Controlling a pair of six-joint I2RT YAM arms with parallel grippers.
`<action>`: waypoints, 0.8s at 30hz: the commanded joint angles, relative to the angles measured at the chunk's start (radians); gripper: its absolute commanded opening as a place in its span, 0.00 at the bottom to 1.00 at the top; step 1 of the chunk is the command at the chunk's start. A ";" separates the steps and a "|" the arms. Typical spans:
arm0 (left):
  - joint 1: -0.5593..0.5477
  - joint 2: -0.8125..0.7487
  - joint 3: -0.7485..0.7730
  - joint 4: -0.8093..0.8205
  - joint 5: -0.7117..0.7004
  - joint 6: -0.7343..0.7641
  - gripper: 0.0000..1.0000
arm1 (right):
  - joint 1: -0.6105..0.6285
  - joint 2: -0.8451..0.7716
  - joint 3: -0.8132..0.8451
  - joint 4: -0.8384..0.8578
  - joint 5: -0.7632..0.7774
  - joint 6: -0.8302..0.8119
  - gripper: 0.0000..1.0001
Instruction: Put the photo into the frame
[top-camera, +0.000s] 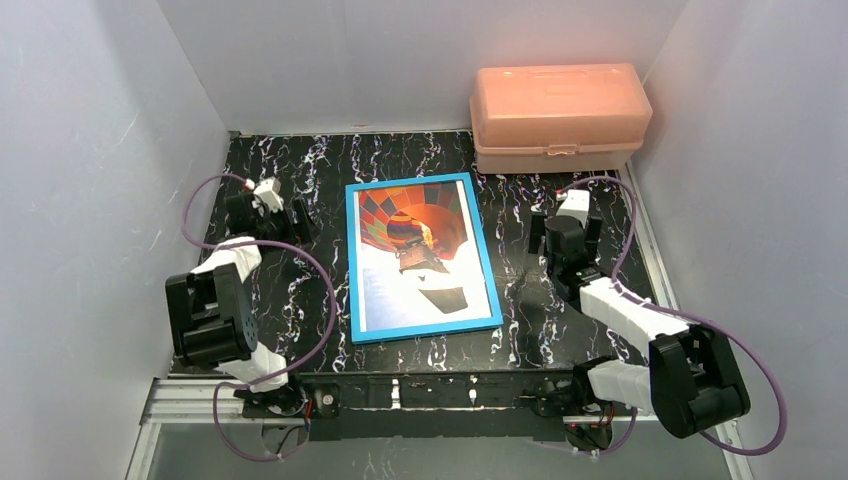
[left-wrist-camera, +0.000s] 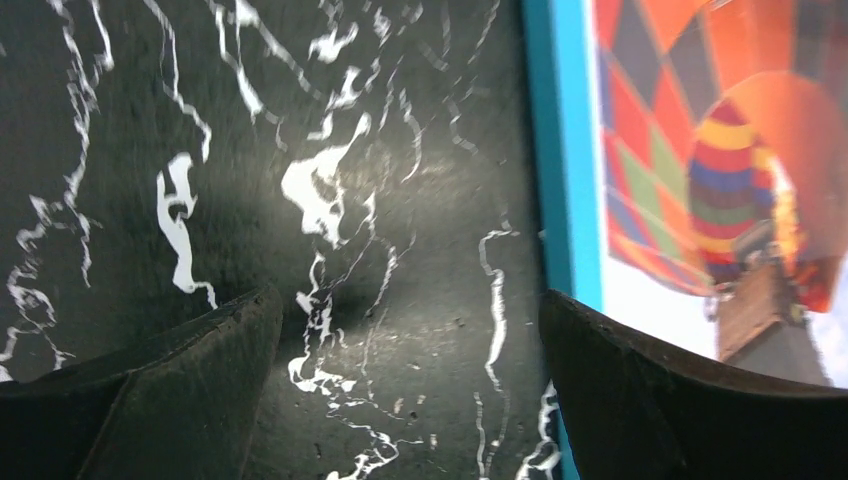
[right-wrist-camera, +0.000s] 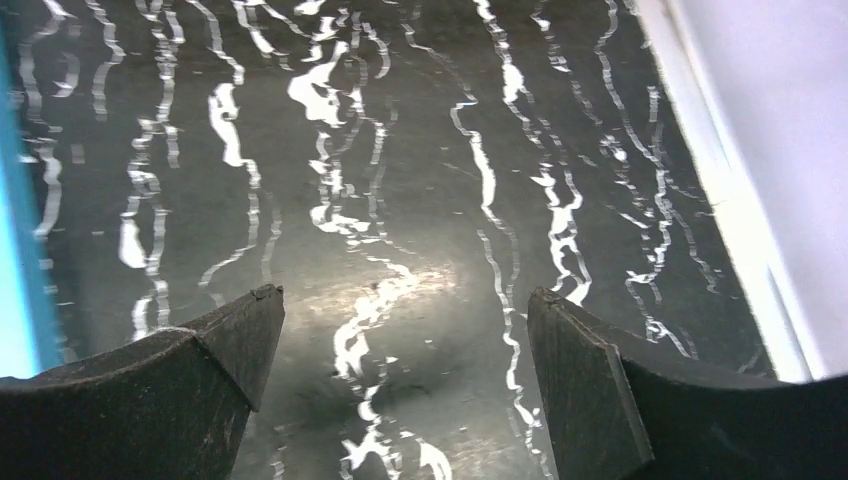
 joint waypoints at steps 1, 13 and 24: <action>-0.009 0.015 -0.086 0.238 -0.066 -0.002 0.98 | -0.017 -0.051 -0.089 0.249 0.149 -0.139 0.99; -0.085 -0.055 -0.494 0.863 -0.085 0.049 0.98 | -0.178 0.149 -0.224 0.641 0.046 -0.140 0.99; -0.132 -0.017 -0.558 1.009 -0.170 0.076 0.98 | -0.205 0.422 -0.298 1.014 -0.122 -0.210 0.99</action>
